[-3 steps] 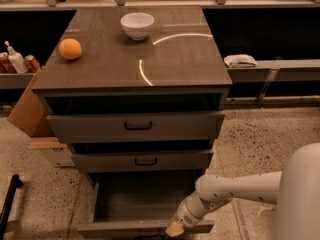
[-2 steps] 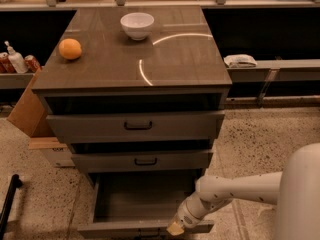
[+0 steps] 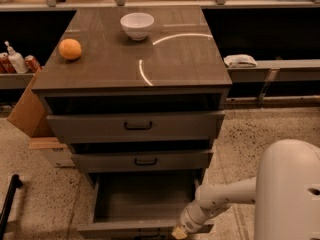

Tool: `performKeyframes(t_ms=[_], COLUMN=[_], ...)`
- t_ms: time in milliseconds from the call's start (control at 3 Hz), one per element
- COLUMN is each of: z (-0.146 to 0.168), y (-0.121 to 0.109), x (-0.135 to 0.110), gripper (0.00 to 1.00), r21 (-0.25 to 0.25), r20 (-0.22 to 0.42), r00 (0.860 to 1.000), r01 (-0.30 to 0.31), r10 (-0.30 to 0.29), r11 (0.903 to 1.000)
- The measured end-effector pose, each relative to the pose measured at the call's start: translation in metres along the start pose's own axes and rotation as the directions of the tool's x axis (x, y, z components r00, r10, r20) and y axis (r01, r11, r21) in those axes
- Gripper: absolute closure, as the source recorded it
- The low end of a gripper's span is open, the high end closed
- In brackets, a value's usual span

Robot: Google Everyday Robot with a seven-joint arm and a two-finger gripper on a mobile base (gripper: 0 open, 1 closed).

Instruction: Close bottom drawer

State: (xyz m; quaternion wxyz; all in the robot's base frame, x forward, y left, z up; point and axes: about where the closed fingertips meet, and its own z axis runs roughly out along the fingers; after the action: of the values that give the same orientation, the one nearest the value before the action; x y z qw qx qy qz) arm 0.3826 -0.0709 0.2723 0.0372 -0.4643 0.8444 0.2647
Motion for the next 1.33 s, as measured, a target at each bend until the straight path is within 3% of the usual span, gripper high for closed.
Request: performKeyframes(t_ms=[667,1333], z=[0.031,0.058], y=[-0.029,-0.062], x=[0.033,0.048], gripper=[1.0,1.0], r21=[0.044,0.096], r20=[-0.024,-0.036], r00=[1.0,0.999], r01=[0.005,-0.02], r10=[-0.004,0.023], r11=[0.999,0.9952])
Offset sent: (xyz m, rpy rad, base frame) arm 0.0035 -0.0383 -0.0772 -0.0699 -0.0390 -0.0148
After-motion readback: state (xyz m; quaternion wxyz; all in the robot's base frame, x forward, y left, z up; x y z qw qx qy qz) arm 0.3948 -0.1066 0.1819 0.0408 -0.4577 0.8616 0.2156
